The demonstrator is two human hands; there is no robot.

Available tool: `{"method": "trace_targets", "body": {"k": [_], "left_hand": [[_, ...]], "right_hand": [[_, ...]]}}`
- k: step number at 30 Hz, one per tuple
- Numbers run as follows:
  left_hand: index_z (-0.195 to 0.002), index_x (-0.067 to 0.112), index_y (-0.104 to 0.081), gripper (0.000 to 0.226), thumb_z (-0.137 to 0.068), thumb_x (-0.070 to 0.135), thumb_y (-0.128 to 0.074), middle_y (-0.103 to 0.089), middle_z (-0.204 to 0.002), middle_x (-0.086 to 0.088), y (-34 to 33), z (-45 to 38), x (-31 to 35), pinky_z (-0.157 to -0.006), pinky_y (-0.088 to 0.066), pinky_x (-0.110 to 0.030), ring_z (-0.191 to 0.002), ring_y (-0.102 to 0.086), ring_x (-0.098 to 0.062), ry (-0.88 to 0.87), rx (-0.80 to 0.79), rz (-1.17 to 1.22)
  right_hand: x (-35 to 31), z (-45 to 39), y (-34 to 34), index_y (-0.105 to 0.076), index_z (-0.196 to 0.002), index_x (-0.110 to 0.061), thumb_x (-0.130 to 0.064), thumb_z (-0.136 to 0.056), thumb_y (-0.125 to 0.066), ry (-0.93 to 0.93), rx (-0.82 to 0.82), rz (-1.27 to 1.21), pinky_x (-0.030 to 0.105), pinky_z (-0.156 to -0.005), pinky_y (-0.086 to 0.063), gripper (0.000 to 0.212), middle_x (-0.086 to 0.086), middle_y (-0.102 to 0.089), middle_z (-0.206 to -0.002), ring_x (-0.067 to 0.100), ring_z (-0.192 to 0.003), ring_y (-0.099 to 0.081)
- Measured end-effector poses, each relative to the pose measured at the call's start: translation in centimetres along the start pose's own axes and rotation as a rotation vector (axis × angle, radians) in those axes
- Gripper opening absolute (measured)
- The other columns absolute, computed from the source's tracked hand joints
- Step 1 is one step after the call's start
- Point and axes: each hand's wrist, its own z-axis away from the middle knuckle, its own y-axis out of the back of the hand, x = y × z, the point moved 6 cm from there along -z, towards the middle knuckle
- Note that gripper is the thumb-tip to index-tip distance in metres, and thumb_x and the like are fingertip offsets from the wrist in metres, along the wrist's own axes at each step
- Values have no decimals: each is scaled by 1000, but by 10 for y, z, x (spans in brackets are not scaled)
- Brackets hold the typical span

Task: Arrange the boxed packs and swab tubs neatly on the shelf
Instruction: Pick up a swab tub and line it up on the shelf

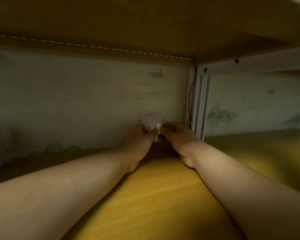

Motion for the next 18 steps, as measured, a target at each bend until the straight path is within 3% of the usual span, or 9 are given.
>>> {"method": "trace_targets", "body": {"k": [2, 6, 9, 10, 14, 18], "left_hand": [[-124, 16, -61, 36, -97, 40, -61, -66, -116, -3, -2, 4, 2, -92, -49, -35, -105, -62, -20, 8, -29, 54], [-123, 15, -60, 43, -91, 43, -68, -66, -113, -5, 3, 21, 18, -80, -47, -28, -97, -61, -19, -31, 44, 13], [-134, 19, -56, 81, -75, 74, -67, -64, -126, 0, 5, 55, 31, -100, -47, -35, -115, -60, -22, 27, -76, 4], [-135, 19, -56, 84, -72, 74, -69, -66, -128, 0, 4, 67, 33, -105, -45, -37, -120, -60, -22, 43, -133, 72], [-125, 15, -63, 36, -93, 29, -69, -71, -120, -5, 13, 118, 53, -104, -48, -36, -116, -65, -25, -29, -167, 168], [-128, 20, -62, 40, -90, 27, -72, -75, -116, 2, 21, 175, 59, -105, -49, -38, -110, -69, -16, -31, -131, -20]], "right_hand": [[1, 3, 0, -62, -128, -24, -39, -90, -70, 10, -11, -21, 46, -102, -49, 41, 2, -66, -123, 23, -112, -62], [-3, 17, 2, -62, -132, -20, -45, -72, -80, -34, -35, -129, 47, -103, -50, 68, 6, -68, -125, 26, -112, -64], [-16, 45, 4, -65, -130, -15, -34, -88, -74, -86, -121, -285, 46, -101, -53, 47, 11, -72, -120, 28, -107, -69], [-22, 55, 7, -66, -127, -13, -31, -91, -71, -73, -146, -331, 44, -100, -54, 40, 11, -72, -118, 27, -106, -69], [-37, 100, 29, -64, -120, -10, -14, -99, -59, 15, -248, -583, 36, -94, -55, 22, 11, -72, -116, 21, -101, -72], [-28, 157, 51, -61, -124, -17, -10, -97, -59, 92, -342, -371, 35, -93, -57, 27, 4, -72, -116, 18, -106, -70]]}}
